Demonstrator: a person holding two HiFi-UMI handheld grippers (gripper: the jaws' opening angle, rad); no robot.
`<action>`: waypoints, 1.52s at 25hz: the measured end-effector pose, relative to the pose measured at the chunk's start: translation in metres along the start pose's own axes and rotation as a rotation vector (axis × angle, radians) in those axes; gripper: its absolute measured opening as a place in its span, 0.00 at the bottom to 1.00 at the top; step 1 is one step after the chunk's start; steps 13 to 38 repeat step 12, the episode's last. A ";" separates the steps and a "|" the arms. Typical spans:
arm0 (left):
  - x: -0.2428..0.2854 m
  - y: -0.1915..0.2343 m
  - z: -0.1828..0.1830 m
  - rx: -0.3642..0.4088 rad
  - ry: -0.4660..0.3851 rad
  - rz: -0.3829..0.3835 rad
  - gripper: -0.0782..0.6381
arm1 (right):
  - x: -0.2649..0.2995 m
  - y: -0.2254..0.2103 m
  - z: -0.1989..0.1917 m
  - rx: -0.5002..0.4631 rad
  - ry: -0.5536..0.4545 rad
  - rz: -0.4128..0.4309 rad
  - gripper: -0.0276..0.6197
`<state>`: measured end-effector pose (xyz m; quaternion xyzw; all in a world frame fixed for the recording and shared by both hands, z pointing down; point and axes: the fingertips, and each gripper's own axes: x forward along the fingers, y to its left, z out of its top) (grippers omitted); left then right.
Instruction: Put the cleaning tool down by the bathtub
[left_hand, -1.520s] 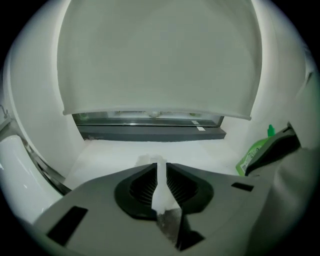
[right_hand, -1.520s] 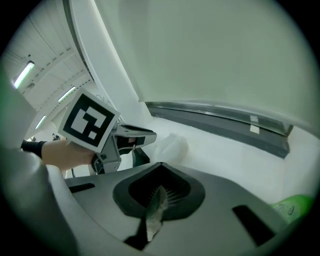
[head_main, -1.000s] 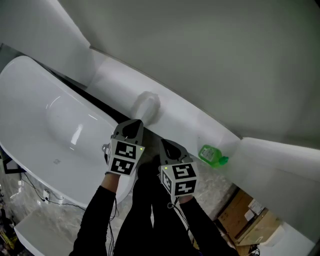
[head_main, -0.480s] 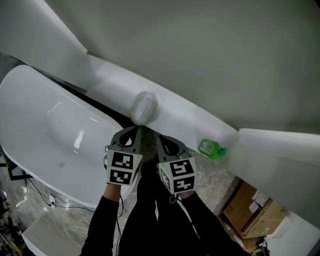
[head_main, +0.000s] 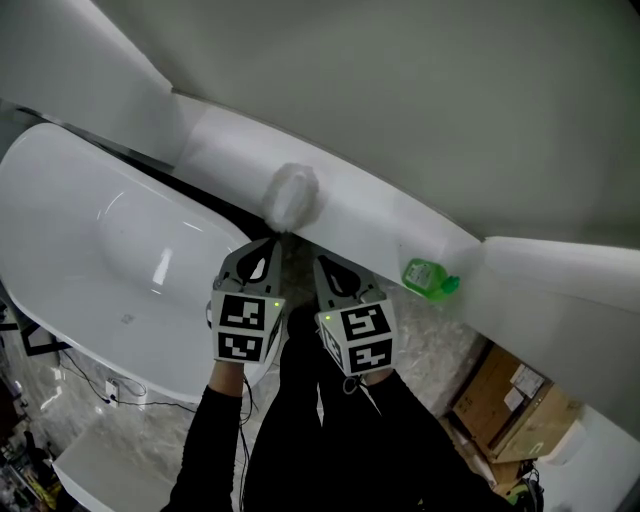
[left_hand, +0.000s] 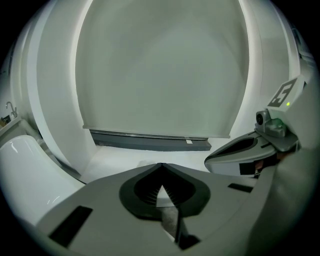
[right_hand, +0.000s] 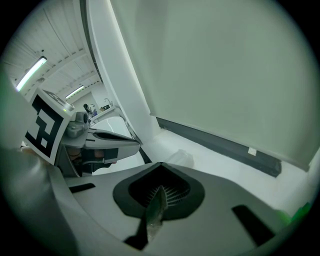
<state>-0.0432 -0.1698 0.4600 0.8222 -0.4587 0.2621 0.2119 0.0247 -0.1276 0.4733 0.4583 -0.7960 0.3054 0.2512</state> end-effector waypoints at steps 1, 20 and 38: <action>-0.001 0.000 0.000 -0.006 -0.002 0.000 0.12 | -0.001 0.000 -0.001 0.000 0.001 0.001 0.04; -0.005 -0.003 0.005 -0.001 -0.008 0.005 0.12 | -0.006 0.004 -0.004 -0.001 -0.002 0.005 0.04; -0.005 -0.003 0.005 -0.001 -0.008 0.005 0.12 | -0.006 0.004 -0.004 -0.001 -0.002 0.005 0.04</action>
